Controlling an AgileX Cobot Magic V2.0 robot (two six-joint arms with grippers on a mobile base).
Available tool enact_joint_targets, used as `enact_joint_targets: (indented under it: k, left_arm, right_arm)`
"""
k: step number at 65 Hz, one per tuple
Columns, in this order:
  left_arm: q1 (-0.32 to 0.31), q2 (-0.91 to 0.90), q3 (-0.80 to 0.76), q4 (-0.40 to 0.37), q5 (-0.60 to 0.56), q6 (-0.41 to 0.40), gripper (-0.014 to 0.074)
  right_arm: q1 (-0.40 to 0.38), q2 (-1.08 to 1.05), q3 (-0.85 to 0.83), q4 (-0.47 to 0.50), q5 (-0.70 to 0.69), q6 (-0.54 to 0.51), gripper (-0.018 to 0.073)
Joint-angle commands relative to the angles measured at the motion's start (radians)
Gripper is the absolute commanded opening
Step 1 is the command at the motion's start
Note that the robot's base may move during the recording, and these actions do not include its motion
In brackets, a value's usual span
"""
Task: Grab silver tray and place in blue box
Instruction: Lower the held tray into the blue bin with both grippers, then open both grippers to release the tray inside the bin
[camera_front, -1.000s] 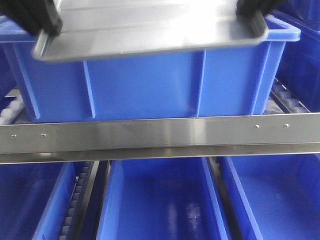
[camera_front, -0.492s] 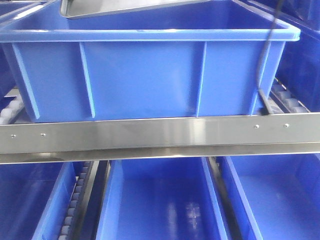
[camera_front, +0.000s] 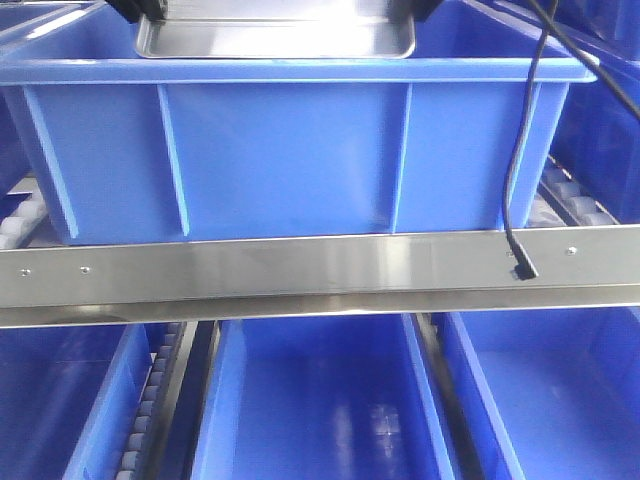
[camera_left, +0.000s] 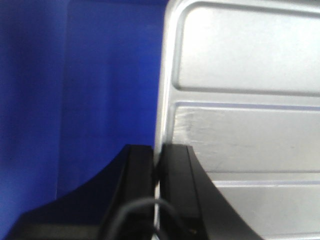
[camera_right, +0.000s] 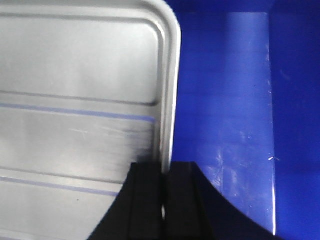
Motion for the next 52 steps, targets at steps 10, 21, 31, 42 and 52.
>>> enact_joint_targets:
  k: [10, 21, 31, 42, 52]
  left_arm:
    - [-0.030, -0.023, -0.045, -0.112, -0.161, -0.001, -0.0006]
    - [-0.030, -0.004, -0.045, -0.112, -0.161, -0.001, -0.0006]
    - [-0.030, -0.002, -0.045, -0.119, -0.115, -0.001, -0.0006]
    - [-0.028, -0.002, -0.045, -0.119, -0.118, -0.001, -0.0006]
    - [-0.028, -0.002, -0.045, -0.117, -0.137, -0.001, -0.0006]
  right_arm:
    - [0.026, -0.043, -0.047, 0.098, -0.174, -0.017, 0.0057]
    - [0.026, -0.043, -0.047, 0.098, -0.174, -0.017, 0.0057]
    - [0.026, -0.043, -0.047, 0.098, -0.174, -0.017, 0.0057]
    - [0.026, -0.042, -0.047, 0.098, -0.175, -0.017, 0.0057]
    - [0.026, -0.039, -0.047, 0.094, -0.175, -0.017, 0.0057]
